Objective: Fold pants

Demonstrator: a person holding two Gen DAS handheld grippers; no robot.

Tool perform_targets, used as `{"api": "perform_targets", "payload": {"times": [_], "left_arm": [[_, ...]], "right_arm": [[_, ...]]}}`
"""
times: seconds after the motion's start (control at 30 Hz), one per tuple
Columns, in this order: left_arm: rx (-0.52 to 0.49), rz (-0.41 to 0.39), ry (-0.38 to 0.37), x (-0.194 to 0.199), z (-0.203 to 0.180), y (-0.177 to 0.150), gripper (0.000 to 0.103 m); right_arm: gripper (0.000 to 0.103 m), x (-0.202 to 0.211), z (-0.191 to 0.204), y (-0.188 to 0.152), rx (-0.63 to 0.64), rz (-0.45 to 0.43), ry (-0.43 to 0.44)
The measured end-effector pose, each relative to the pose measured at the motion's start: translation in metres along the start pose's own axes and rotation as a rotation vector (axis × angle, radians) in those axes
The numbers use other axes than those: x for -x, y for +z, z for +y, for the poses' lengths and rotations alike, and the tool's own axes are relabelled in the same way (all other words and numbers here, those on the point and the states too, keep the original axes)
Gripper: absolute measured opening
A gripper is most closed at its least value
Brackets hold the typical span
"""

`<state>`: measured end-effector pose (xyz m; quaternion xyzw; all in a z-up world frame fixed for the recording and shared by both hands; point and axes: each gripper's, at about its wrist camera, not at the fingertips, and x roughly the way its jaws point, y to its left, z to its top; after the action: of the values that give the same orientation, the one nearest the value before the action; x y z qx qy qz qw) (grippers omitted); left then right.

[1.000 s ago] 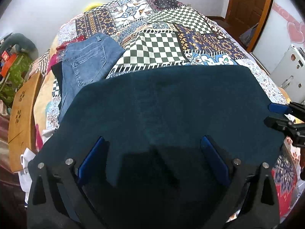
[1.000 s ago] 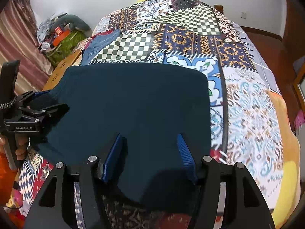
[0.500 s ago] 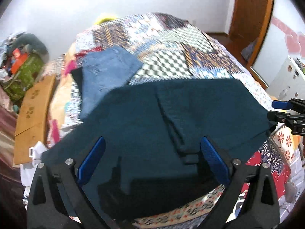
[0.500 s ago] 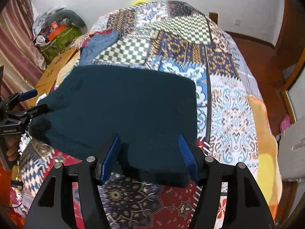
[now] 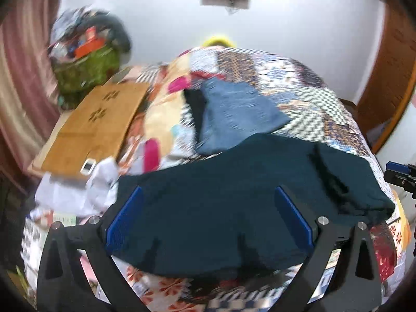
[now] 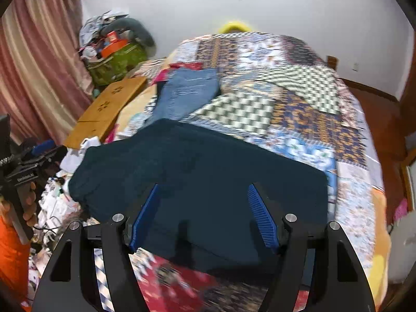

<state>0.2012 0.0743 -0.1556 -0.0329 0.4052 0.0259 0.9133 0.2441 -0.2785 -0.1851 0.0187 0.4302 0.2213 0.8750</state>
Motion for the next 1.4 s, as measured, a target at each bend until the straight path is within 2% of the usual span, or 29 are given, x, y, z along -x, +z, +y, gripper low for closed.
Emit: {"api": "perform_targets", "payload": {"times": [0.13,0.33,0.43,0.5,0.67,0.77,0.87,0.97,1.0,1.03,1.07,1.1,1.27,1.4], "left_arm": [[0.118,0.086,-0.030,-0.012,0.042,-0.021,0.101],[0.359,0.217,-0.167,-0.036,0.097,-0.064,0.101],[0.447,0.276,-0.232,-0.048,0.108,-0.081,0.101],[0.503,0.327,-0.280,-0.057,0.113,-0.095,0.101],[0.617,0.457,-0.428,-0.085,0.111,-0.123,0.101],[0.634,0.450,-0.449,-0.093,0.109,-0.122,0.101],[0.694,0.440,-0.509,-0.107,0.110,-0.113,0.101],[0.729,0.425,-0.470,-0.122,0.120,-0.103,0.089],[0.735,0.425,-0.457,-0.126,0.121,-0.100,0.079],[0.733,0.422,-0.440,-0.130,0.124,-0.097,0.065],[0.719,0.419,-0.400,-0.133,0.126,-0.093,0.057],[0.705,0.413,-0.370,-0.134,0.128,-0.090,0.045],[0.638,0.338,-0.220,-0.123,0.124,-0.074,0.032],[0.503,0.210,-0.054,-0.089,0.112,-0.052,0.027]], "right_arm": [[0.066,-0.023,0.028,0.003,0.028,0.033,0.054],[0.066,-0.057,0.067,0.001,0.075,0.108,0.111],[0.070,-0.078,0.076,-0.006,0.082,0.161,0.111],[0.075,-0.083,0.078,-0.009,0.099,0.160,0.093],[0.076,-0.081,0.084,-0.012,0.142,0.155,0.075],[0.076,-0.082,0.082,-0.010,0.134,0.156,0.079],[0.076,-0.083,0.083,-0.010,0.130,0.155,0.079],[0.077,-0.084,0.084,-0.011,0.140,0.154,0.078],[0.077,-0.084,0.084,-0.011,0.145,0.153,0.078],[0.077,-0.084,0.084,-0.011,0.148,0.153,0.078],[0.077,-0.084,0.085,-0.012,0.153,0.152,0.077],[0.077,-0.084,0.085,-0.012,0.155,0.151,0.078],[0.077,-0.085,0.081,-0.011,0.134,0.157,0.097],[0.075,-0.079,0.078,-0.008,0.092,0.174,0.126]]}}
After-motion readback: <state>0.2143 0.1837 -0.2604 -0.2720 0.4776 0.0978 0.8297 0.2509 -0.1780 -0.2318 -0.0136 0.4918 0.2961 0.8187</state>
